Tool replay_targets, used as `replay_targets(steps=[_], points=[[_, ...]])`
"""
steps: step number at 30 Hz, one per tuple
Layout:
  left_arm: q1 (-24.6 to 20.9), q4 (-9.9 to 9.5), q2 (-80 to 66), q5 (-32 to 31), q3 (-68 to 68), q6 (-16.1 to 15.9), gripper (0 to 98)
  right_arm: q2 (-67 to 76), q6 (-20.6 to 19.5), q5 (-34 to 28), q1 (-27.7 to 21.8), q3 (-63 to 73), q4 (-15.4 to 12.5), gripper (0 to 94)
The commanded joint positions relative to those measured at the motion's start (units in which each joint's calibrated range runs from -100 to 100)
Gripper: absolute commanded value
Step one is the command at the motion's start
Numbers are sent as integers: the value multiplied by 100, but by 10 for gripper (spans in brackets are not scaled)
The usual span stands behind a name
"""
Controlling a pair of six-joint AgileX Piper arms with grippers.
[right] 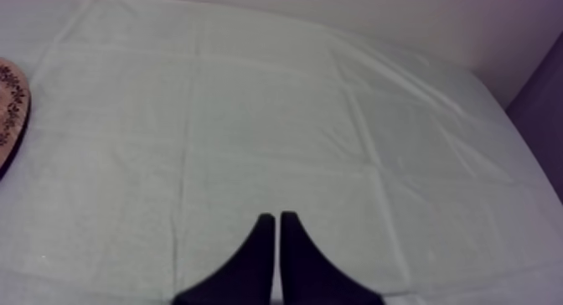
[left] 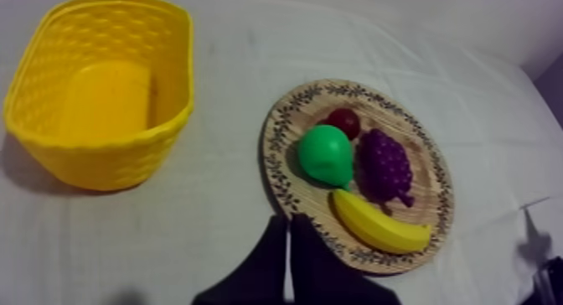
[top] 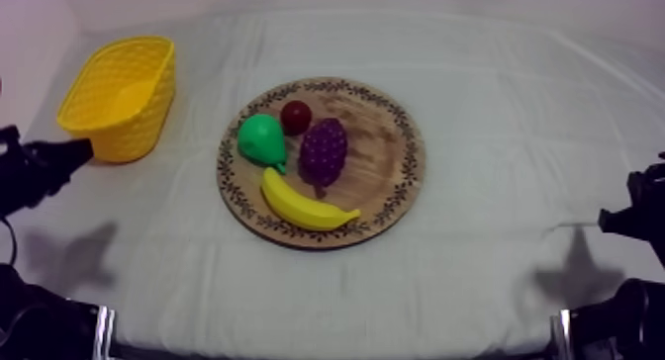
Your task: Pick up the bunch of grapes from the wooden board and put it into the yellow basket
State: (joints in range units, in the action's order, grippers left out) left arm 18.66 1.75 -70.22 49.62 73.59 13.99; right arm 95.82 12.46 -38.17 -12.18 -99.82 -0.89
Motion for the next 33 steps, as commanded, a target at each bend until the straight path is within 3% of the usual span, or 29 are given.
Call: replay_targets(steps=[1, 5, 13, 21, 33], points=[[39, 33, 796, 520, -1119, 219, 0, 2, 1, 3, 0, 5, -1, 3], [57, 114, 1646, 1210, -2028, 615, 0, 2, 1, 3, 0, 5, -1, 3], [295, 133, 3269, 2381, -3515, 994, 0, 2, 1, 3, 0, 5, -1, 3], [850, -62, 4783, 2898, -4874, 1238, 0, 2, 1, 3, 0, 5, -1, 3], [1336, -112, 6687, 3645, -6789, 1447, 1, 2, 1, 3, 0, 5, -1, 3]])
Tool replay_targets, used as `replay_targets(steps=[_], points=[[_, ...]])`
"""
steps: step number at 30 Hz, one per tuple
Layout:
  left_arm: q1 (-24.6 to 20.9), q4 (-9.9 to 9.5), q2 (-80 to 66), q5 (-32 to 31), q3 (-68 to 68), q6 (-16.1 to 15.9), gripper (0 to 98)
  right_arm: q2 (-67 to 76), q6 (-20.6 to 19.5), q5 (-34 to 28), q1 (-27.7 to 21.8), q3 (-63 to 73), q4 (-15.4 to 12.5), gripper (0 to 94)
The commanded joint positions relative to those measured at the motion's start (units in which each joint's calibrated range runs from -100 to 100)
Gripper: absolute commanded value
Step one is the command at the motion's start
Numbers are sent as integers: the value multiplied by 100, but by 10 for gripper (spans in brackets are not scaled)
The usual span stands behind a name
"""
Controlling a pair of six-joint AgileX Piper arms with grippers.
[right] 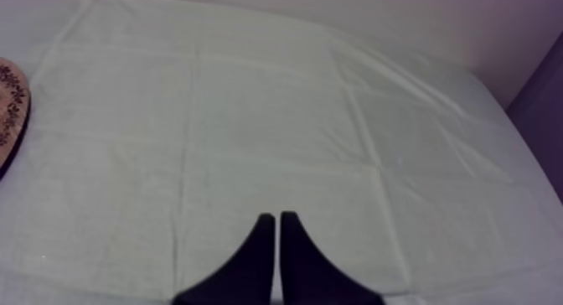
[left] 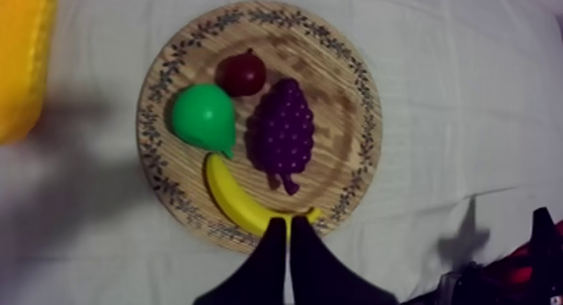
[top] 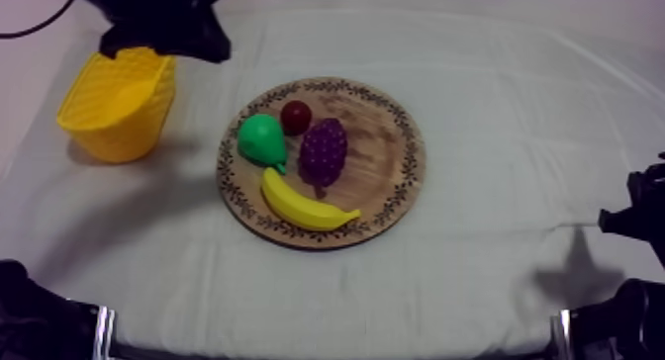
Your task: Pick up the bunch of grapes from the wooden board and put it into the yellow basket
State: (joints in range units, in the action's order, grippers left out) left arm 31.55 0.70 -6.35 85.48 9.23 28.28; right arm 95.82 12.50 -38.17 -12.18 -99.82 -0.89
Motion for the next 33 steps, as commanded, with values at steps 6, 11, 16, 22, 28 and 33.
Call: replay_targets(steps=[6, 11, 16, 22, 28, 33], points=[[294, -33, 1046, 324, -1237, 133, 2, 2, -2, 3, 0, 5, -1, 3], [414, -37, 1626, 473, -1747, 140, 1, 2, -2, 3, 0, 5, -1, 3], [436, -38, 2017, 489, -1901, 174, 31, 2, -2, 3, 0, 5, -1, 3], [492, -44, 2240, 195, -1956, 70, 268, 2, -2, 3, 0, 5, -1, 3], [515, -36, 2278, -16, -1899, -53, 504, 2, -2, 3, 0, 5, -1, 3], [487, -9, 2303, -46, -1780, -206, 711, 2, -2, 3, 0, 5, -1, 3]])
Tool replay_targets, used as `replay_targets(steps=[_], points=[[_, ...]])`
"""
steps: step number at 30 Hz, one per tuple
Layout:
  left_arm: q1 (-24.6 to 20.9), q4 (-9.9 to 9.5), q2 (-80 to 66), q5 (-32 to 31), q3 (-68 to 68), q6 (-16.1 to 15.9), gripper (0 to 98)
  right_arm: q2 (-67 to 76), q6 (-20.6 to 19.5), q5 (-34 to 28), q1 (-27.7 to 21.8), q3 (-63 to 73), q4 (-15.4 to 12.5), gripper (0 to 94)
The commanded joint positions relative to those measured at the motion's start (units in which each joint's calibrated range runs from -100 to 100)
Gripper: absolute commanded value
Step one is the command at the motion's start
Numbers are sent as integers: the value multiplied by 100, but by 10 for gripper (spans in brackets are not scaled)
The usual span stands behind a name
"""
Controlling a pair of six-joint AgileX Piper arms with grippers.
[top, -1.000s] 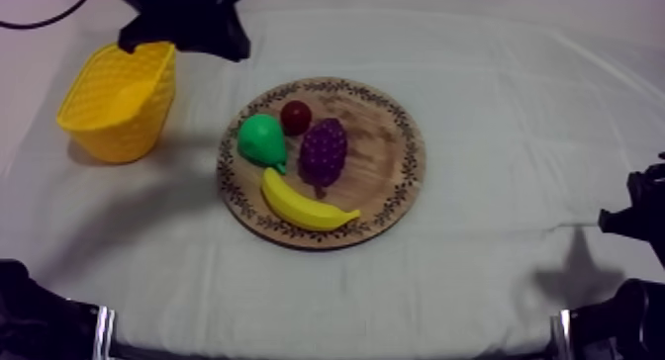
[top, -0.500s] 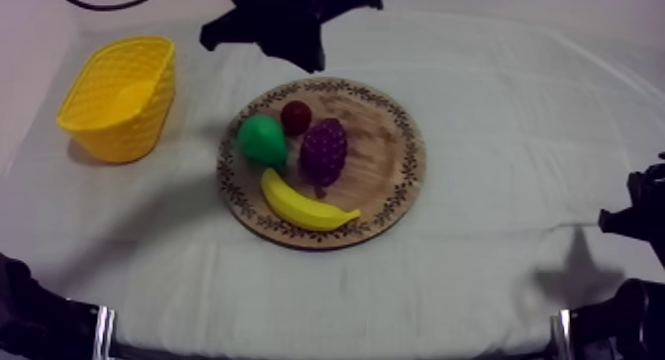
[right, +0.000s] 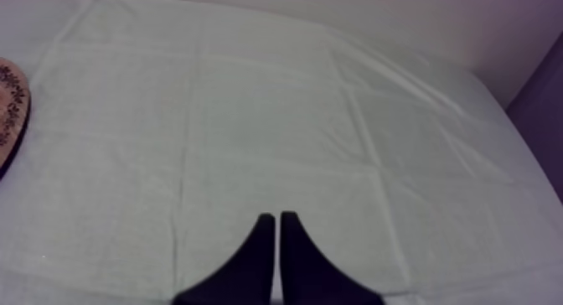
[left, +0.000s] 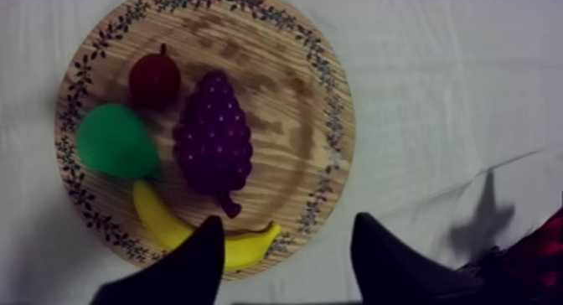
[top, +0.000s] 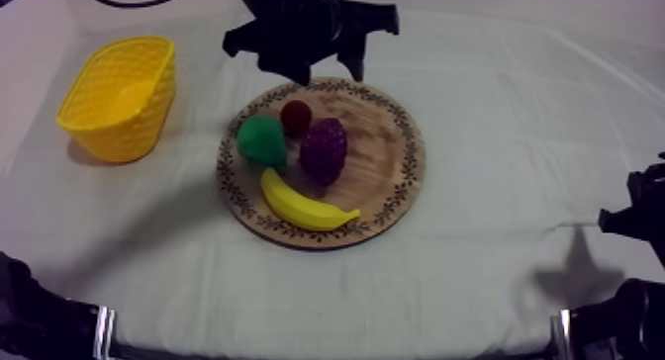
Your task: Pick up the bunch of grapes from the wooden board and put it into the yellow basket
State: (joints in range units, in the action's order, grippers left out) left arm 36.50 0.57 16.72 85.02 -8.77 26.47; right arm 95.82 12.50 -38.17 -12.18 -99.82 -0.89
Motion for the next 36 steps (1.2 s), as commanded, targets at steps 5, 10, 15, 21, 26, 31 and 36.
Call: replay_targets(steps=[5, 10, 15, 21, 26, 31, 36], points=[[-52, 36, 90, -13, 140, -95, 817, 2, -2, 3, 0, 5, -1, 3], [-84, 63, 381, -15, 233, -110, 844, 2, -2, 3, 0, 5, -1, 3], [-106, 124, 817, -82, 299, -98, 856, 2, -2, 3, 0, 5, -1, 3], [-131, 261, 1391, -344, 279, -139, 877, 2, -2, 3, 0, 5, -1, 3], [-181, 312, 1802, -421, 67, -189, 885, 2, -2, 3, 0, 5, -1, 3], [-249, 333, 2129, -434, -150, -237, 890, 2, -2, 3, 0, 5, -1, 3], [-308, 356, 2426, -390, -414, -285, 891, 2, -2, 3, 0, 5, -1, 3]])
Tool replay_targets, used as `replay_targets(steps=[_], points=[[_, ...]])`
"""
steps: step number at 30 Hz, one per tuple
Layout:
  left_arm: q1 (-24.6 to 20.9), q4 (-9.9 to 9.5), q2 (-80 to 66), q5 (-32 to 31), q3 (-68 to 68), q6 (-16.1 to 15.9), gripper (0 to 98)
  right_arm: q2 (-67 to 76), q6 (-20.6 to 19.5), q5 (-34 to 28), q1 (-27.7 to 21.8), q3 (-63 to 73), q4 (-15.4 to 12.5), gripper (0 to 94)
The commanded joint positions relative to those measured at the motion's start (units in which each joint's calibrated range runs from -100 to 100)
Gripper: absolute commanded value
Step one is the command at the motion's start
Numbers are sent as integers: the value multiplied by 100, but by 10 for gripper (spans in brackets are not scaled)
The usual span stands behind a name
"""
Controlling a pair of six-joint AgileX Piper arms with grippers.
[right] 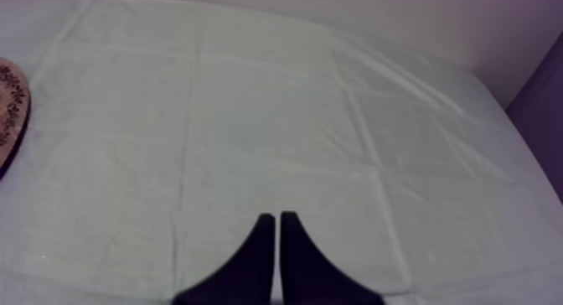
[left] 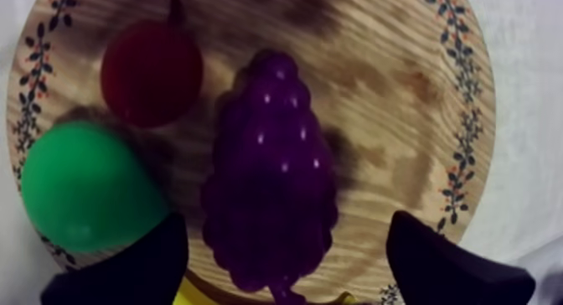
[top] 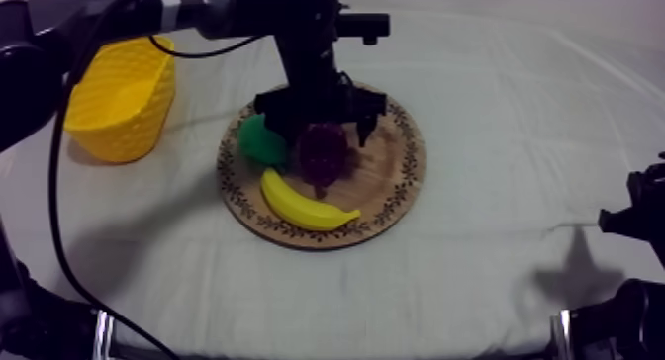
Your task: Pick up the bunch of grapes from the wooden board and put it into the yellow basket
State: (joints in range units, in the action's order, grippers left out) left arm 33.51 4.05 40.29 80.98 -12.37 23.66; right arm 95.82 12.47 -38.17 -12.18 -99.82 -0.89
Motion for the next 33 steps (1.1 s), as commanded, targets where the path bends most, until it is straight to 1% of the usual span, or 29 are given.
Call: replay_targets(steps=[1, 9, 13, 15, 19, 24, 27, 33], points=[[-16, 13, 122, 32, -105, -12, 891, 2, 1, 3, 0, 5, -1, 3], [-125, 161, 542, 154, -269, -94, 868, 2, 1, 3, 0, 5, -1, 3], [-152, 195, 674, 237, -347, -142, 844, 2, 1, 3, 0, 5, -1, 3], [-154, 190, 717, 261, -399, -170, 805, 2, 1, 3, 0, 5, -1, 3], [-150, 160, 788, 323, -475, -188, 674, 2, 1, 3, 0, 5, -1, 3], [-140, 133, 813, 351, -499, -207, 559, 2, 1, 3, 0, 5, -1, 3], [-136, 117, 767, 354, -493, -229, 527, 2, 1, 3, 0, 5, -1, 3], [-114, 76, 396, 361, -377, -312, 521, 2, 1, 3, 0, 5, -1, 3]])
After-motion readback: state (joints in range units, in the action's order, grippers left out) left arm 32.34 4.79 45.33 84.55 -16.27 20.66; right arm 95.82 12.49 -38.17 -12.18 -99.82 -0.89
